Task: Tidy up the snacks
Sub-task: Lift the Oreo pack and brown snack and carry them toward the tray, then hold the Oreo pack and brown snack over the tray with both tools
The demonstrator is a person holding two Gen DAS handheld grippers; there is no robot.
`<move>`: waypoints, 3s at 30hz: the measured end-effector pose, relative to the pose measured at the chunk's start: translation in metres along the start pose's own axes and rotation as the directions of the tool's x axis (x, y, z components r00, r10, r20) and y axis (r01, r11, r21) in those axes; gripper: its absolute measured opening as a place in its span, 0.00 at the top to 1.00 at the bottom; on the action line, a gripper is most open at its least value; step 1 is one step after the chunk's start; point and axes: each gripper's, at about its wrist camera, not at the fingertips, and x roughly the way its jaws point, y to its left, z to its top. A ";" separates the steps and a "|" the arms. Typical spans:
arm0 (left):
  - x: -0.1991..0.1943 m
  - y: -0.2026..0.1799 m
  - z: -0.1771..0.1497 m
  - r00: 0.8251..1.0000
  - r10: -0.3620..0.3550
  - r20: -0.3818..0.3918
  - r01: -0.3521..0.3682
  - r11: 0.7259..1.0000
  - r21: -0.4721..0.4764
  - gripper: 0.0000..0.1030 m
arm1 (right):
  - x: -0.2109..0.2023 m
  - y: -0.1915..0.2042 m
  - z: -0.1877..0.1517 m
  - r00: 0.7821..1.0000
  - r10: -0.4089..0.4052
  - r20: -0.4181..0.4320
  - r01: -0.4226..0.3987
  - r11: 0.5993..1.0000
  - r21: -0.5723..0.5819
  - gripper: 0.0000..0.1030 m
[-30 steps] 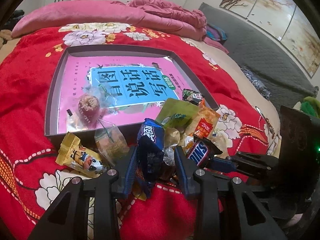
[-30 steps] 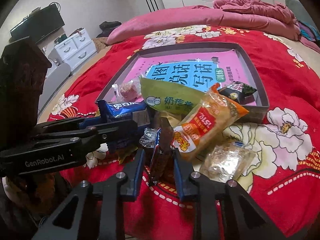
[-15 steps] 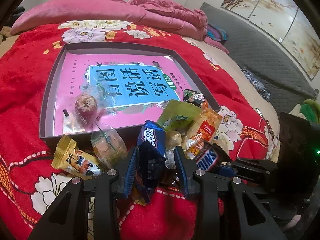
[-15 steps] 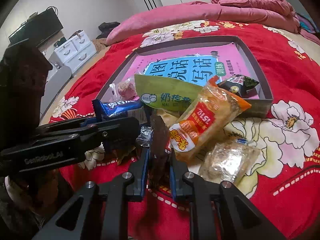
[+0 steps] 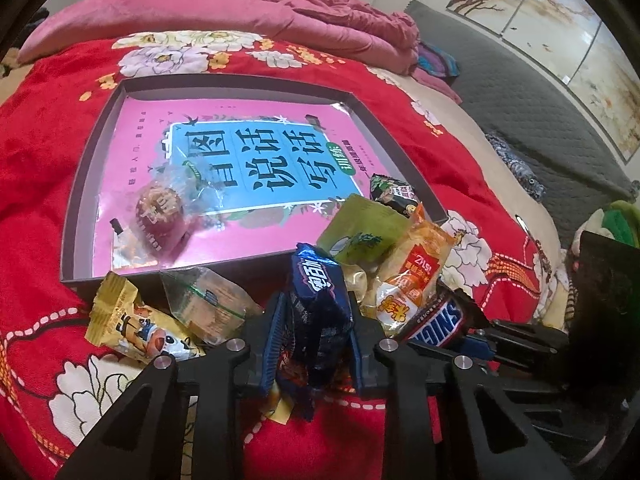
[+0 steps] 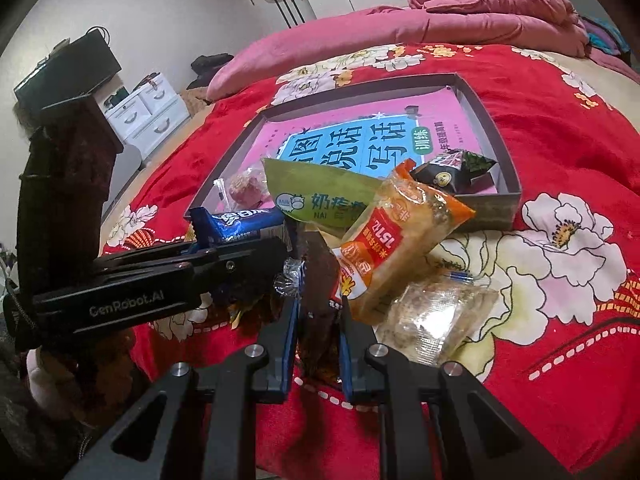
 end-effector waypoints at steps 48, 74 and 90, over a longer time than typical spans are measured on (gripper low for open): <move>-0.078 0.040 0.017 0.976 -0.060 0.208 0.084 0.990 -0.109 0.78 | -0.044 -0.005 0.029 0.991 -0.028 0.132 0.022 0.999 0.047 0.83; -0.054 0.067 0.032 0.978 -0.023 0.207 0.061 0.982 -0.179 0.78 | -0.064 -0.036 0.067 0.965 -0.056 0.256 0.022 0.991 0.135 0.83; -0.020 0.063 0.036 0.989 -0.035 0.142 0.058 0.986 -0.157 0.78 | -0.059 -0.060 0.076 0.952 -0.155 0.264 0.111 0.978 0.175 0.83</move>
